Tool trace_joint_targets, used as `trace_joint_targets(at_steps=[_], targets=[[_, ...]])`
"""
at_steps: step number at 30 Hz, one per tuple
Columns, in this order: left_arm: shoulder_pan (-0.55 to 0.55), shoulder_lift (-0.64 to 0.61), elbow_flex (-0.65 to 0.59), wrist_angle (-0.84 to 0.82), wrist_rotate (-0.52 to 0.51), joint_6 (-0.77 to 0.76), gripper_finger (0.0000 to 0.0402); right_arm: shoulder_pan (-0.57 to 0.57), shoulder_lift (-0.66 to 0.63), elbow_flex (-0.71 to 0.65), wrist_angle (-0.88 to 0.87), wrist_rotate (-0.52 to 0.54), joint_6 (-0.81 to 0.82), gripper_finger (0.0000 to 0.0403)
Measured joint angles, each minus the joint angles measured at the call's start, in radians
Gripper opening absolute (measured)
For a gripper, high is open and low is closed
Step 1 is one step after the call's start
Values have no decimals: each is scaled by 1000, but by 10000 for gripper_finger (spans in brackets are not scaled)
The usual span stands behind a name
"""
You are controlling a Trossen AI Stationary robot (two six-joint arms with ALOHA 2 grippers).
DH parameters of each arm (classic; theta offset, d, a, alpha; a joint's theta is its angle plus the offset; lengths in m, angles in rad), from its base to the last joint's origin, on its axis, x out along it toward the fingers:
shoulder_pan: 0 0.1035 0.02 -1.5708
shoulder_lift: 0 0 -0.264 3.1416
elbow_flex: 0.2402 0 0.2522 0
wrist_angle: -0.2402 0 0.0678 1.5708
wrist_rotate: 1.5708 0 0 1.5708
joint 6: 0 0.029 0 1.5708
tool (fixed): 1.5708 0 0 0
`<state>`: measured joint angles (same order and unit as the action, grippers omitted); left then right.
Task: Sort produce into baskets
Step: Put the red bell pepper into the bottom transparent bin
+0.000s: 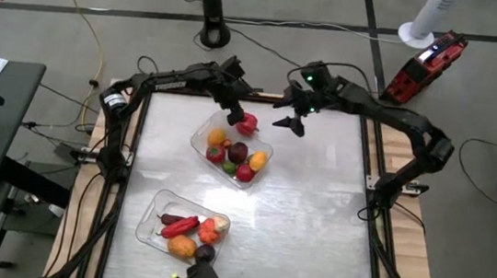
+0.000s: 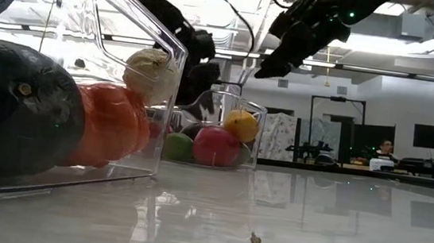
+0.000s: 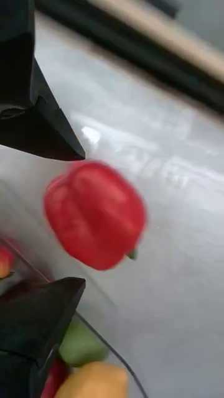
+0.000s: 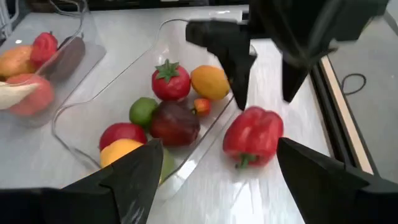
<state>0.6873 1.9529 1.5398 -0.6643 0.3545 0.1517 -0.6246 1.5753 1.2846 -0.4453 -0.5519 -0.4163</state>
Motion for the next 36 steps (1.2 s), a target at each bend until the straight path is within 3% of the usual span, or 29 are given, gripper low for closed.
trace_joint_targets(at_steps=[4,11,15,20,25,30,36], targets=[[-4,-39,31,5,-48,28,309,-11,6,-1,-11,1,-3,340],[-20,-172,35,10,-53,55,309,-37,172,-2,94,-26,0,340],[-65,-283,-72,116,-104,79,309,-29,279,-2,201,-49,-44,340],[-115,-452,-302,297,-196,65,309,-46,358,-2,272,-131,-60,340],[-133,-615,-495,408,-279,-9,309,-42,397,-6,267,-102,-62,337],[-137,-739,-584,399,-341,-76,309,-1,373,-82,370,51,-57,314],[-147,-821,-595,388,-373,-95,309,8,375,-134,468,86,-9,278]])
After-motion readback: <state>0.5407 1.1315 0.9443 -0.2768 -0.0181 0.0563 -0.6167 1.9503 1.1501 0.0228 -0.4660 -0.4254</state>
